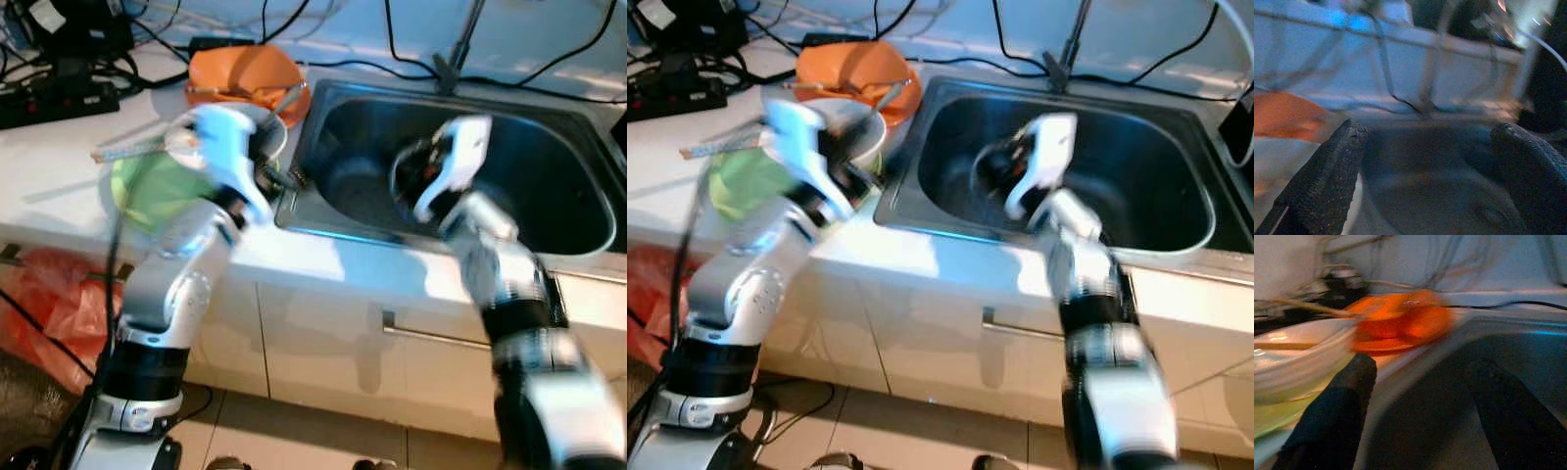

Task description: Kitchen organization

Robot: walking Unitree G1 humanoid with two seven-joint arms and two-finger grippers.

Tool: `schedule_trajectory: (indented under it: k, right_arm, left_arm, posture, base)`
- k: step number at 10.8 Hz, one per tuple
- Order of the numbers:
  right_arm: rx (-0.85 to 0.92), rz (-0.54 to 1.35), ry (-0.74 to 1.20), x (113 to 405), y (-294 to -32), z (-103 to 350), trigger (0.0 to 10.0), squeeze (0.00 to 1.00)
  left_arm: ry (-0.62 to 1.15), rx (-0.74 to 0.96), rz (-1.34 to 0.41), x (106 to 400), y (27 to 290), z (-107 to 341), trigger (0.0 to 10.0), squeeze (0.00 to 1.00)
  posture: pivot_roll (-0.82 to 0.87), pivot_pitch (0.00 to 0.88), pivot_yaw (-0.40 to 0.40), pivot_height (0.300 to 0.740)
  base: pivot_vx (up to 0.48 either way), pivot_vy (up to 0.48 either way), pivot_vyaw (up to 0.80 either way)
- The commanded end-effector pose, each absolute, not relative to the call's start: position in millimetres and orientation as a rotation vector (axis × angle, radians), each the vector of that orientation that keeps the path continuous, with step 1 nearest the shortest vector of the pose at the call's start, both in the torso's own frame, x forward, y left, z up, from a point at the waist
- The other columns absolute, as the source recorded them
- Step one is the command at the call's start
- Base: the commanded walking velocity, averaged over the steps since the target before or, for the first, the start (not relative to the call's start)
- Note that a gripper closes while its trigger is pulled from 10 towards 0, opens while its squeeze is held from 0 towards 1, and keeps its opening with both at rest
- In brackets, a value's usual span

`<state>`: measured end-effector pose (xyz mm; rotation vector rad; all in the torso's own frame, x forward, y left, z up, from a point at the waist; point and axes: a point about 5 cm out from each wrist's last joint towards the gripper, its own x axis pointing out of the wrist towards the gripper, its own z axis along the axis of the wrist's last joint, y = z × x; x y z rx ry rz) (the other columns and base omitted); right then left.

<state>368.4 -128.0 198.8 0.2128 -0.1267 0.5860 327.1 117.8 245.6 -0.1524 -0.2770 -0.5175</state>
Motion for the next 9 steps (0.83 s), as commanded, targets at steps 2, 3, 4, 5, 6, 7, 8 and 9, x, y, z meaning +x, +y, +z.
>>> schedule_trajectory:
  k: [2, 3, 4, 5, 6, 7, 8, 9]
  right_arm:
    - [0.177, 0.708, -0.159, 339.4, -115.6, 204.9, 10.0, 1.00]
    - [0.202, 0.716, -0.156, 326.9, -113.6, 205.4, 10.0, 1.00]
    - [0.214, 0.720, -0.139, 314.0, -111.1, 201.7, 10.0, 1.00]
    - [0.220, 0.720, -0.131, 310.7, -110.4, 200.4, 10.0, 1.00]
    - [0.216, 0.718, -0.107, 302.8, -109.9, 198.1, 10.0, 1.00]
    - [0.205, 0.712, -0.094, 300.0, -111.5, 196.8, 10.0, 1.00]
    - [0.197, 0.705, -0.083, 298.8, -113.6, 195.8, 10.0, 1.00]
    - [0.193, 0.721, -0.077, 297.0, -112.9, 197.0, 10.0, 1.00]
  left_arm:
    - [-0.446, -0.182, -0.303, 328.3, 145.3, 271.0, 10.0, 1.00]
    - [-0.485, -0.188, -0.216, 329.7, 161.0, 279.8, 10.0, 1.00]
    - [-0.511, -0.188, -0.104, 332.3, 180.1, 285.0, 10.0, 1.00]
    - [-0.511, -0.181, -0.065, 333.4, 186.9, 284.1, 10.0, 1.00]
    - [-0.488, -0.228, 0.056, 335.9, 203.2, 278.2, 10.0, 1.00]
    - [-0.486, -0.229, 0.111, 335.5, 211.6, 276.3, 10.0, 1.00]
    - [-0.461, -0.245, 0.186, 335.7, 222.0, 271.5, 10.0, 1.00]
    - [-0.408, -0.308, 0.257, 338.0, 232.8, 261.3, 10.0, 1.00]
  posture:
    - [0.09, 0.103, -0.042, 0.740]
    - [0.09, 0.101, -0.041, 0.740]
    - [0.09, 0.099, -0.037, 0.740]
    - [0.09, 0.099, -0.037, 0.740]
    - [0.09, 0.096, -0.035, 0.740]
    - [0.09, 0.094, -0.035, 0.740]
    - [0.09, 0.094, -0.037, 0.740]
    - [0.09, 0.094, -0.038, 0.740]
  base:
    - [0.000, 0.000, 0.00]
    - [0.000, 0.000, 0.00]
    - [0.000, 0.000, 0.00]
    - [0.000, 0.000, 0.00]
    - [0.000, 0.000, 0.00]
    - [0.000, 0.000, 0.00]
    - [0.000, 0.000, 0.00]
    - [0.000, 0.000, 0.00]
